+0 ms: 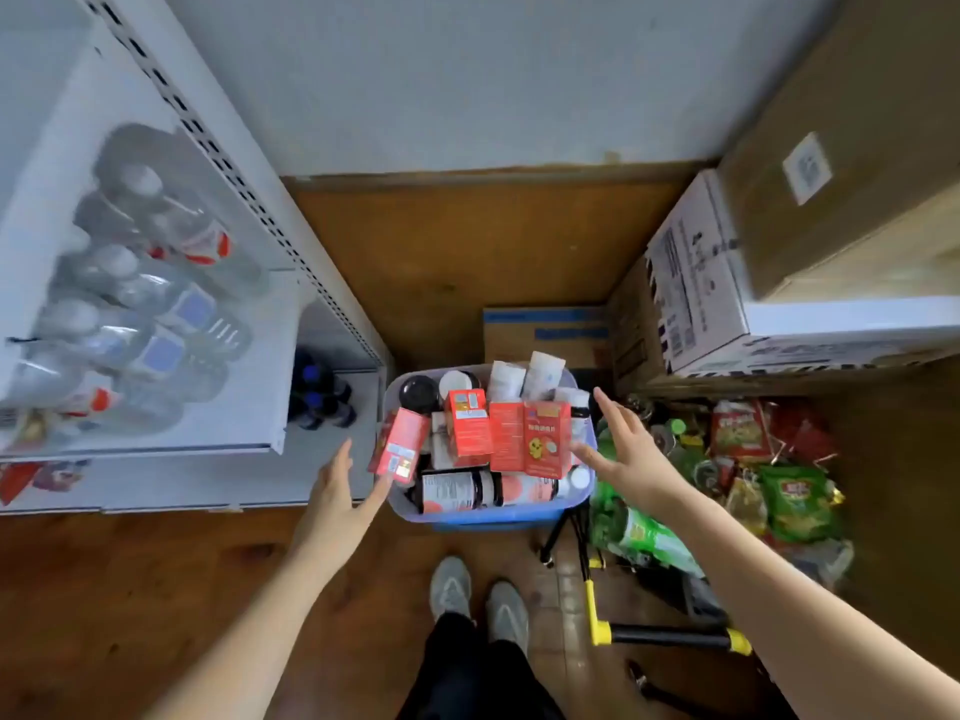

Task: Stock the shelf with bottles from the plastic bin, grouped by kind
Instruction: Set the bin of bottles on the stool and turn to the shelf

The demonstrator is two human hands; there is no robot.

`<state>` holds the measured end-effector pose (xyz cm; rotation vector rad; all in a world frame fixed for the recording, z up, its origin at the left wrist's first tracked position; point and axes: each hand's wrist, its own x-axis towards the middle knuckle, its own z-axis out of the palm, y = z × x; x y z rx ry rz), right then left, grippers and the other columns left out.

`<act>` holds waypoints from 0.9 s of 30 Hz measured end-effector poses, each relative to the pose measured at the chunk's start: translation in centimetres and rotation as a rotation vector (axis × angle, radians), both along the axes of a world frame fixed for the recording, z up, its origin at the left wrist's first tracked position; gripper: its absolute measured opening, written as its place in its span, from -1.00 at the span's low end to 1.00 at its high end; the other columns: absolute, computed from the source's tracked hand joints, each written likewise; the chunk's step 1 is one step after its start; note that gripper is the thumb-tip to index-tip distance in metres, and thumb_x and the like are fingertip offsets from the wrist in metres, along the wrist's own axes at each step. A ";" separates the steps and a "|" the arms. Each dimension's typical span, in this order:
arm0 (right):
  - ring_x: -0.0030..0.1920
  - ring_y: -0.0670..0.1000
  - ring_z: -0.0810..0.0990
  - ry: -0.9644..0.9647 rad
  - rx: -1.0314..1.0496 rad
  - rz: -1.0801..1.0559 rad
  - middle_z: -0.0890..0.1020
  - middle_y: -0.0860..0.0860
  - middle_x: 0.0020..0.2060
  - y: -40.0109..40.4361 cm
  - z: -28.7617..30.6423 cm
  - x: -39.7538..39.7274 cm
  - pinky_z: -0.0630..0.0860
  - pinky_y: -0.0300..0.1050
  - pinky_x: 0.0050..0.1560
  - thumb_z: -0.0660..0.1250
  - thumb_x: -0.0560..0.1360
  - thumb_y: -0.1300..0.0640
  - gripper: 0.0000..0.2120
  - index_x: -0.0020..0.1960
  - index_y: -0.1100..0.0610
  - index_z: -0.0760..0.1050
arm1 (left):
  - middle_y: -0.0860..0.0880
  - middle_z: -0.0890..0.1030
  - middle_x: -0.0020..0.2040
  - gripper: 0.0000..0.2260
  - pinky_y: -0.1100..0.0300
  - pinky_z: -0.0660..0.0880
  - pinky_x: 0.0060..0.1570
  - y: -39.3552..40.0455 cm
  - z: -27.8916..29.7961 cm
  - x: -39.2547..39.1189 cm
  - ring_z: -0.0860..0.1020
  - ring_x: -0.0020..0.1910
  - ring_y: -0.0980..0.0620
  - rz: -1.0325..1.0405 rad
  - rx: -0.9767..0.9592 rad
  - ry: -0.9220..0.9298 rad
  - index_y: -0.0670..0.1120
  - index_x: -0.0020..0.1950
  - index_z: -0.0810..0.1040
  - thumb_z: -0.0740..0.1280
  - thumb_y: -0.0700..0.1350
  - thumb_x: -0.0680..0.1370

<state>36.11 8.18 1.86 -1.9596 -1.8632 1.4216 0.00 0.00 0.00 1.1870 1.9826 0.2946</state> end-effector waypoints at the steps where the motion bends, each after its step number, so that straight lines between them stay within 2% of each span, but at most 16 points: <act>1: 0.58 0.04 0.03 0.043 -0.022 -0.045 0.02 -0.02 0.59 0.5 -1.0 0.0 0.17 0.16 0.51 0.23 0.36 -0.47 -0.04 0.59 -0.21 -0.15 | -0.07 0.25 0.53 -0.25 -0.02 0.37 0.37 0.7 -1.0 0.0 0.31 0.47 -0.05 0.050 0.005 -0.049 0.09 0.60 0.00 0.24 0.28 0.51; 4: 0.59 0.01 -0.03 0.087 -0.110 -0.098 0.00 -0.05 0.59 1.9 -3.9 0.2 0.16 0.22 0.51 0.31 0.34 -0.44 0.00 0.57 -0.28 -0.19 | -0.07 0.20 0.56 -0.29 -0.01 0.29 0.39 3.0 -3.7 -0.2 0.25 0.51 -0.04 0.172 -0.052 -0.190 0.21 0.58 -0.03 0.20 0.30 0.50; 7: 0.58 -0.02 0.03 0.172 -0.168 -0.081 0.07 -0.12 0.58 2.0 -6.7 0.2 0.16 0.22 0.52 0.40 0.34 -0.40 0.02 0.53 -0.36 -0.23 | -0.02 0.25 0.53 -0.34 0.09 0.28 0.29 3.8 -5.6 0.3 0.29 0.47 0.01 0.246 -0.086 -0.323 0.29 0.57 -0.04 0.21 0.26 0.55; 9: 0.56 -0.07 0.12 0.234 -0.164 -0.084 0.14 -0.18 0.56 2.1 -7.9 0.2 0.20 0.21 0.51 0.43 0.28 -0.45 0.06 0.49 -0.44 -0.25 | 0.15 0.39 0.35 -0.39 0.15 0.28 0.22 4.2 -6.5 0.5 0.36 0.34 0.10 0.222 -0.080 -0.354 0.29 0.57 -0.03 0.20 0.20 0.59; 11: 0.54 -0.12 0.16 0.273 -0.165 -0.101 0.16 -0.21 0.55 2.5 -8.4 0.1 0.21 0.18 0.51 0.44 0.28 -0.43 0.08 0.49 -0.42 -0.27 | 0.30 0.38 0.22 -0.43 0.17 0.25 0.23 4.8 -7.2 0.7 0.32 0.27 0.19 0.211 -0.071 -0.362 0.26 0.58 -0.02 0.16 0.18 0.62; 14: 0.52 -0.19 0.11 0.296 -0.148 -0.119 0.13 -0.25 0.51 2.9 -8.6 -0.4 0.16 0.09 0.54 0.43 0.36 -0.31 0.07 0.54 -0.30 -0.30 | 0.23 0.26 0.41 -0.47 0.04 0.23 0.37 5.6 -8.0 0.7 0.26 0.37 0.17 0.185 -0.050 -0.325 0.22 0.59 -0.04 0.05 0.21 0.64; 16: 0.53 -0.17 0.12 0.308 -0.144 -0.116 0.13 -0.21 0.54 3.3 -8.6 -0.8 0.16 0.06 0.53 0.44 0.33 -0.33 0.10 0.54 -0.30 -0.30 | 0.17 0.21 0.52 -0.47 0.00 0.25 0.39 5.9 -8.4 0.5 0.26 0.45 0.10 0.170 -0.045 -0.328 0.24 0.58 -0.03 0.06 0.23 0.63; 18: 0.53 -0.15 0.16 0.318 -0.146 -0.119 0.15 -0.17 0.56 3.3 -8.9 -0.9 0.18 0.02 0.52 0.45 0.29 -0.36 0.13 0.55 -0.29 -0.29 | 0.18 0.35 0.42 -0.45 0.07 0.36 0.32 5.9 -8.7 0.7 0.38 0.38 0.11 0.146 -0.041 -0.368 0.23 0.58 0.03 0.16 0.17 0.62; 21: 0.51 -0.19 0.13 0.335 -0.166 -0.135 0.09 -0.22 0.54 3.4 -8.9 -0.8 0.18 -0.11 0.48 0.47 0.35 -0.23 0.11 0.57 -0.23 -0.29 | 0.23 0.49 0.21 -0.40 0.12 0.53 0.20 6.1 -9.7 0.5 0.53 0.17 0.24 0.077 -0.038 -0.373 0.17 0.58 0.11 0.27 0.10 0.59; 24: 0.40 -0.32 0.11 0.354 -0.165 -0.150 0.07 -0.34 0.41 3.3 -9.1 -0.7 0.24 -0.46 0.31 0.44 0.43 -0.06 0.05 0.58 -0.18 -0.30 | 0.22 0.49 0.17 -0.37 0.29 0.56 0.07 6.0 -10.6 0.0 0.53 0.11 0.28 0.070 -0.033 -0.372 0.17 0.58 0.10 0.31 0.07 0.58; 25: 0.39 -0.33 0.10 0.357 -0.185 -0.153 0.07 -0.35 0.40 3.6 -9.1 -0.6 0.25 -0.45 0.32 0.45 0.42 -0.07 0.06 0.58 -0.17 -0.30 | 0.19 0.49 0.19 -0.36 0.36 0.54 0.01 6.1 -10.8 0.0 0.53 0.10 0.27 0.066 -0.042 -0.376 0.17 0.58 0.09 0.32 0.05 0.58; 27: 0.46 -0.27 0.10 0.349 -0.212 -0.143 0.06 -0.33 0.42 3.9 -9.1 -0.7 0.21 -0.16 0.47 0.48 0.35 -0.18 0.13 0.57 -0.20 -0.32 | 0.08 0.46 0.25 -0.32 0.36 0.49 0.00 6.2 -11.0 0.1 0.50 0.12 0.21 0.064 -0.051 -0.369 0.17 0.59 0.06 0.36 0.02 0.57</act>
